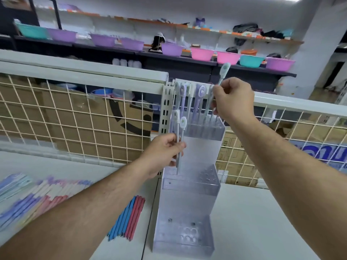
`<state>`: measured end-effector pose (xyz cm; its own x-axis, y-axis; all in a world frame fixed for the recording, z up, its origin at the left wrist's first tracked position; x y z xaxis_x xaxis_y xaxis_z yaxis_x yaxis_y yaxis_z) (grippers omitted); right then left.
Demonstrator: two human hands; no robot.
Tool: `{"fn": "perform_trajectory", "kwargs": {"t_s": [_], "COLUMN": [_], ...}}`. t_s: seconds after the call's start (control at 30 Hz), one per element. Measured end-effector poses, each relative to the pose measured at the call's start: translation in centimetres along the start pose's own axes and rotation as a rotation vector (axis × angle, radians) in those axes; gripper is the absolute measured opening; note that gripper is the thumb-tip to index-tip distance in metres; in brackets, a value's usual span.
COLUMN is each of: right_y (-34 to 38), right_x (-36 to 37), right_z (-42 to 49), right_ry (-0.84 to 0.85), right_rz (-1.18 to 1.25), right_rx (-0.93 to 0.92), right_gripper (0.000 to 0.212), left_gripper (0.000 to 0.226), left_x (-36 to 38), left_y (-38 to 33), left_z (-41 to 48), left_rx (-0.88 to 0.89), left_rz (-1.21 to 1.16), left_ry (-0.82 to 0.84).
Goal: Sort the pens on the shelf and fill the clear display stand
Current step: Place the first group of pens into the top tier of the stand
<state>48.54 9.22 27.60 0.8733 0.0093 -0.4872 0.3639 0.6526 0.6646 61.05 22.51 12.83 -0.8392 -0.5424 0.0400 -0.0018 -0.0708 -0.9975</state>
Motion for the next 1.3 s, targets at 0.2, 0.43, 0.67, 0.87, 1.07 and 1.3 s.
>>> {"fn": "perform_trajectory", "kwargs": {"t_s": [0.2, 0.43, 0.67, 0.87, 1.07, 1.3], "right_y": [0.0, -0.9, -0.7, -2.0, -2.4, -0.5], "right_x": [0.9, 3.1, 2.0, 4.4, 5.1, -0.1], "right_z": [0.2, -0.4, -2.1, -8.0, -8.8, -5.1], "right_ry": [0.044, 0.257, 0.136, 0.512, 0.444, 0.121], "right_rz": [-0.04, -0.301, -0.402, -0.142, 0.011, 0.129], "right_rx": [-0.044, -0.017, 0.013, 0.122, 0.168, 0.165], "right_gripper": [0.017, 0.021, 0.031, 0.026, 0.02, 0.012], "left_gripper": [0.01, 0.012, 0.013, 0.019, 0.009, 0.011], "left_x": [0.2, 0.2, 0.2, 0.3, 0.5, 0.2], "left_y": [0.0, 0.1, 0.1, 0.0, -0.1, -0.3], "left_z": [-0.1, 0.2, 0.3, 0.2, -0.2, -0.3], "left_rx": [0.027, 0.02, 0.02, 0.005, 0.017, 0.015], "left_rz": [0.036, 0.042, 0.054, 0.031, 0.052, 0.08], "left_ry": [-0.001, 0.052, 0.069, 0.105, 0.128, 0.121]}}
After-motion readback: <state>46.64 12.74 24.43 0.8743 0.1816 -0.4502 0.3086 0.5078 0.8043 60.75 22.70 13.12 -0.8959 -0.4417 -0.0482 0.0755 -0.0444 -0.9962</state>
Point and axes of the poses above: each hand's wrist, its own z-axis towards the middle knuckle, its own x-axis out of the palm, y = z × x, the point moved 6 cm from there along z, towards the middle knuckle, and after that the axes turned 10 degrees about -z, right-handed, at the moved point
